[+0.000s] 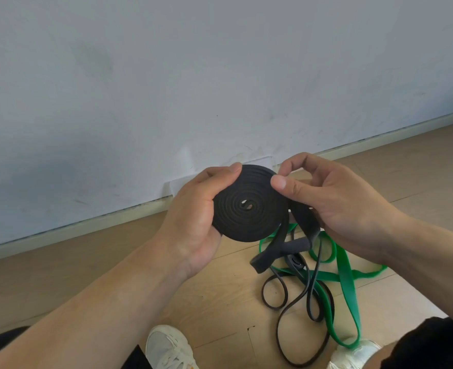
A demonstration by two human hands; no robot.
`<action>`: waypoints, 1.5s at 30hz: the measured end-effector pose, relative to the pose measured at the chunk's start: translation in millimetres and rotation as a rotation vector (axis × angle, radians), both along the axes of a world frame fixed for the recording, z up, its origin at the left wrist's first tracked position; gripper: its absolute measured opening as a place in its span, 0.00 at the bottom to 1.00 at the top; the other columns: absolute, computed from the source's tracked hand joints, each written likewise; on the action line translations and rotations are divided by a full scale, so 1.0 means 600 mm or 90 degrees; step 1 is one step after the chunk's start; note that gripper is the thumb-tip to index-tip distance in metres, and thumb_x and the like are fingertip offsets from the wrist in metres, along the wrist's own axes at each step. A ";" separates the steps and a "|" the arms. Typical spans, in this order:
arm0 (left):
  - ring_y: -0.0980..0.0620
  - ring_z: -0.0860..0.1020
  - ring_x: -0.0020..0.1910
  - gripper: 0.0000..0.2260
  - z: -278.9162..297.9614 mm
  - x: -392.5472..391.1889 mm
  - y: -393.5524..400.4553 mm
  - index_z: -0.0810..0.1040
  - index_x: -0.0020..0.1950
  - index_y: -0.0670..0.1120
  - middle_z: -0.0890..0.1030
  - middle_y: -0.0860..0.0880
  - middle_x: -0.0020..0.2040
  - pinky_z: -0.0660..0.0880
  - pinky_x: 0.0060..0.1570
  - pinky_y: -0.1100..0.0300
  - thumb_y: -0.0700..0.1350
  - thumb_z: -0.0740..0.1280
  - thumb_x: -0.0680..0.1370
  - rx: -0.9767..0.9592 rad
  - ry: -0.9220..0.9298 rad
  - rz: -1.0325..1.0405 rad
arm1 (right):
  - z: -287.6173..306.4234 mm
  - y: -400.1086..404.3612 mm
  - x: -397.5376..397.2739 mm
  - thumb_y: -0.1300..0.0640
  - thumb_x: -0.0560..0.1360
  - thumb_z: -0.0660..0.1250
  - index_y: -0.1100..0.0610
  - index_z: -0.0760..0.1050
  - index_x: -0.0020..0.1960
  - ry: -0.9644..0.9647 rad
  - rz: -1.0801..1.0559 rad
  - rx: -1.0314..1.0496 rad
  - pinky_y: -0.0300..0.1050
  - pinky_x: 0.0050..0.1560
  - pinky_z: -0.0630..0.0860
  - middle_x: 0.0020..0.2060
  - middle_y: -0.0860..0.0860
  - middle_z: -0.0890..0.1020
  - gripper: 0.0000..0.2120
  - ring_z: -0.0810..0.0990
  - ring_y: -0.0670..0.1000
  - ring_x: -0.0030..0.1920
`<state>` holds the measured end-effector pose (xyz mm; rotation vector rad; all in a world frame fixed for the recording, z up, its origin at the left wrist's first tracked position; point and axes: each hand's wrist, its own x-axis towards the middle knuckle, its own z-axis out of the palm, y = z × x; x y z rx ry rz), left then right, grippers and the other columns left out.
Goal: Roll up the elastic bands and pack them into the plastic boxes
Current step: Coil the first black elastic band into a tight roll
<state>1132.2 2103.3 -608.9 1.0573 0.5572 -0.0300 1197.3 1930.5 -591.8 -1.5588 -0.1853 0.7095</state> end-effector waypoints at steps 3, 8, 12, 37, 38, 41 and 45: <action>0.43 0.84 0.50 0.22 0.003 0.003 0.000 0.81 0.57 0.36 0.86 0.38 0.56 0.81 0.57 0.47 0.50 0.72 0.70 0.031 -0.011 -0.007 | 0.005 -0.004 0.010 0.51 0.65 0.74 0.55 0.79 0.55 0.049 0.011 0.002 0.52 0.48 0.78 0.48 0.64 0.86 0.20 0.81 0.60 0.45; 0.44 0.85 0.48 0.20 0.003 0.004 0.000 0.83 0.54 0.38 0.87 0.38 0.52 0.83 0.52 0.48 0.52 0.70 0.71 0.095 -0.026 -0.043 | 0.011 -0.017 0.027 0.55 0.64 0.75 0.59 0.85 0.51 0.118 0.098 -0.031 0.44 0.50 0.83 0.50 0.60 0.87 0.16 0.84 0.56 0.47; 0.43 0.83 0.50 0.19 -0.003 0.001 -0.006 0.81 0.56 0.36 0.86 0.37 0.54 0.80 0.57 0.46 0.50 0.70 0.74 0.071 -0.029 -0.031 | 0.004 -0.015 0.024 0.58 0.63 0.75 0.62 0.84 0.51 0.126 0.068 -0.020 0.44 0.47 0.84 0.46 0.58 0.88 0.17 0.86 0.53 0.44; 0.40 0.84 0.54 0.20 0.007 0.012 0.015 0.79 0.54 0.39 0.85 0.40 0.53 0.81 0.55 0.43 0.55 0.73 0.74 0.084 -0.055 -0.007 | 0.017 -0.002 -0.010 0.60 0.68 0.79 0.60 0.74 0.43 -0.086 0.008 -0.104 0.39 0.32 0.78 0.37 0.61 0.87 0.14 0.86 0.54 0.34; 0.38 0.83 0.56 0.23 0.010 0.013 0.021 0.78 0.56 0.37 0.84 0.39 0.55 0.78 0.59 0.40 0.55 0.73 0.74 0.113 -0.052 -0.029 | 0.021 -0.004 -0.007 0.59 0.68 0.79 0.60 0.74 0.44 -0.101 0.017 -0.126 0.41 0.35 0.80 0.36 0.59 0.87 0.14 0.86 0.53 0.35; 0.46 0.82 0.44 0.19 0.023 0.015 0.048 0.79 0.43 0.48 0.83 0.48 0.42 0.76 0.52 0.47 0.63 0.72 0.69 0.383 -0.082 -0.178 | 0.036 -0.012 0.005 0.59 0.68 0.80 0.60 0.75 0.43 -0.160 0.102 -0.218 0.49 0.42 0.80 0.33 0.54 0.87 0.14 0.85 0.52 0.33; 0.59 0.83 0.42 0.18 0.023 0.004 0.031 0.81 0.46 0.58 0.85 0.57 0.43 0.78 0.42 0.67 0.63 0.79 0.62 0.596 -0.101 -0.366 | 0.042 -0.010 -0.001 0.59 0.68 0.79 0.58 0.74 0.42 -0.184 0.227 -0.276 0.63 0.46 0.79 0.33 0.55 0.87 0.13 0.82 0.57 0.33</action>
